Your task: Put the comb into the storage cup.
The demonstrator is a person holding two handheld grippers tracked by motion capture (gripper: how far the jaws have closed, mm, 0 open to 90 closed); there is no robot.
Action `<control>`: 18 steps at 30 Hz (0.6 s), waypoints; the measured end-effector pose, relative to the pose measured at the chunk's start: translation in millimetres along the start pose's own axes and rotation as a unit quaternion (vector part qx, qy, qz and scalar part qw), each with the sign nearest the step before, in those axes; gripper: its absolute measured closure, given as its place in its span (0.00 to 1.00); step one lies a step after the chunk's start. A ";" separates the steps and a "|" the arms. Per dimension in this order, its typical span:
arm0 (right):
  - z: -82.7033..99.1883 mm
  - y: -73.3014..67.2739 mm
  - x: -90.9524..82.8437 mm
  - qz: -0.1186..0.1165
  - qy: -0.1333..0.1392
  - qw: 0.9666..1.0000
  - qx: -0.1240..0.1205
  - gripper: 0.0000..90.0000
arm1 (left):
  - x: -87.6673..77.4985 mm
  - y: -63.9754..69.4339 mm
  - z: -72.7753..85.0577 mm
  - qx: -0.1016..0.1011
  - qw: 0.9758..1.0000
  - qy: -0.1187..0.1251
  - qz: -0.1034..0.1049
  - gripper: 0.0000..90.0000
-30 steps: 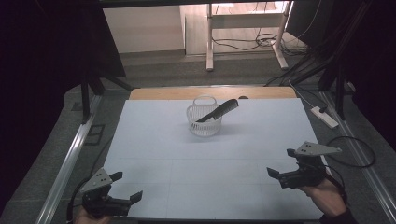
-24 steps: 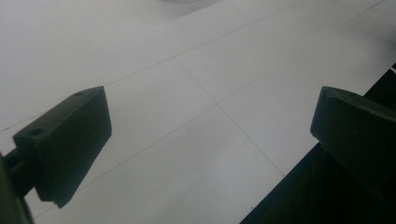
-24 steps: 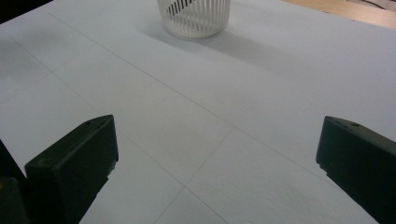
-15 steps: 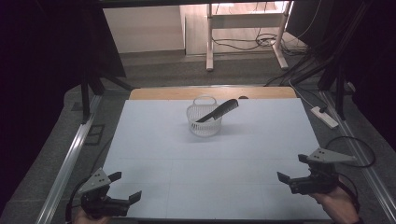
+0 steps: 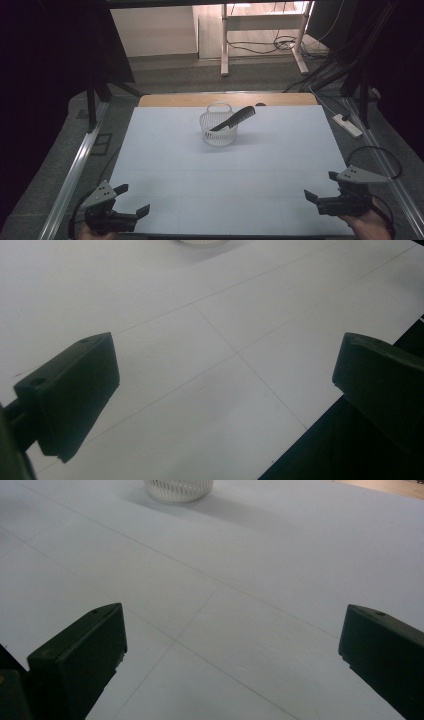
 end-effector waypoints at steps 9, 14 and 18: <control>8.5 3.4 -9.3 0.019 -0.003 1.000 0.009 0.00 | -1.4 -0.7 0.4 0.002 1.000 0.002 0.000 0.00; 14.9 5.3 -14.5 0.029 -0.004 0.999 0.013 0.00 | -1.6 -0.6 0.4 0.004 1.000 0.004 -0.004 0.00; 20.5 6.7 -19.2 0.039 -0.006 0.999 0.018 0.00 | -2.5 -1.5 1.1 0.004 1.000 0.004 -0.007 0.00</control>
Point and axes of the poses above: each handheld gripper's, and its own axes: x roughly forward along the jaws, z roughly out of its underside, y roughly to its right, the point moved 7 cm from there along x, roughly forward along the jaws, and after that the axes turned 3 degrees about z, right-handed, at the moved point
